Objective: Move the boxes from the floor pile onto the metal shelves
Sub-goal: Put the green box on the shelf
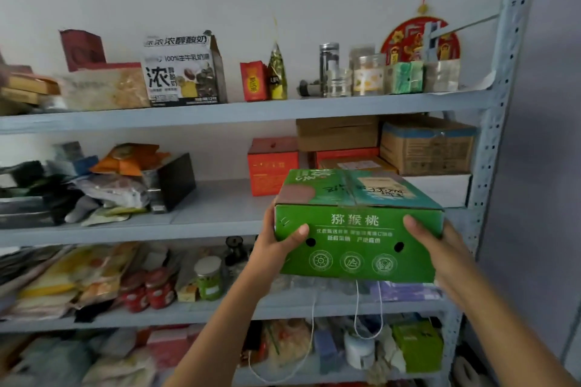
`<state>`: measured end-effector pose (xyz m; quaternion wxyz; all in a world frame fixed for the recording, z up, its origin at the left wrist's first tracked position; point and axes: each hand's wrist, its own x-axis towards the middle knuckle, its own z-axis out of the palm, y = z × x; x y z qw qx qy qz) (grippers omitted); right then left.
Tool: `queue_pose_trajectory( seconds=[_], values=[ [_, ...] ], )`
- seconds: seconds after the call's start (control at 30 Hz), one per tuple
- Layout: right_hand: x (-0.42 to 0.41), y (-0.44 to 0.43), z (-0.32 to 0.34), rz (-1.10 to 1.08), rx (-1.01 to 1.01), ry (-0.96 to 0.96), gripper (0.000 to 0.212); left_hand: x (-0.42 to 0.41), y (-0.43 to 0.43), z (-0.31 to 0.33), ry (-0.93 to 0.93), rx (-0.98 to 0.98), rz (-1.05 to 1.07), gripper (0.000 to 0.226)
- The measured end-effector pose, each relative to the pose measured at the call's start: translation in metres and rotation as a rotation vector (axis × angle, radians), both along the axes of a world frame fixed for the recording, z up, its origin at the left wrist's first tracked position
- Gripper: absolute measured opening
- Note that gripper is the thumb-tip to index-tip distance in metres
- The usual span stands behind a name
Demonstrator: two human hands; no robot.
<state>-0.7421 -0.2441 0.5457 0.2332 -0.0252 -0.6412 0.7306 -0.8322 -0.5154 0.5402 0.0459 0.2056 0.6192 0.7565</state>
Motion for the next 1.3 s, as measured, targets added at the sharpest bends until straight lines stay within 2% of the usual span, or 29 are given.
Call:
queue_pose_trajectory(
  seconds=[0.07,0.17,0.23,0.33,0.7,0.87,1.1,1.3],
  values=[
    [-0.022,-0.031,0.000,0.028,0.006,-0.009,0.063,-0.014,-0.033,0.001,0.006,-0.003,0.033,0.066],
    [-0.052,-0.070,-0.002,0.046,0.001,-0.022,0.045,-0.032,-0.072,-0.001,-0.004,0.009,0.072,0.062],
    [-0.069,-0.088,-0.003,0.062,0.001,-0.039,0.043,-0.044,-0.091,-0.005,-0.023,0.022,0.096,0.058],
    [-0.092,-0.105,-0.001,0.123,0.003,-0.044,0.058,-0.059,-0.110,-0.003,-0.019,0.009,0.138,0.052],
    [-0.194,-0.133,0.050,0.279,0.139,0.071,0.064,-0.129,-0.145,0.016,0.032,0.103,0.266,0.063],
    [-0.243,-0.135,0.065,0.335,0.222,0.096,0.076,-0.170,-0.153,0.024,0.091,0.068,0.345,0.065],
    [-0.299,-0.131,0.065,0.382,0.289,0.098,0.103,-0.223,-0.158,0.014,0.163,0.055,0.316,0.081],
    [-0.347,-0.134,0.052,0.315,0.263,0.080,0.104,-0.275,-0.163,0.022,0.176,0.042,0.252,0.088]
  ],
)
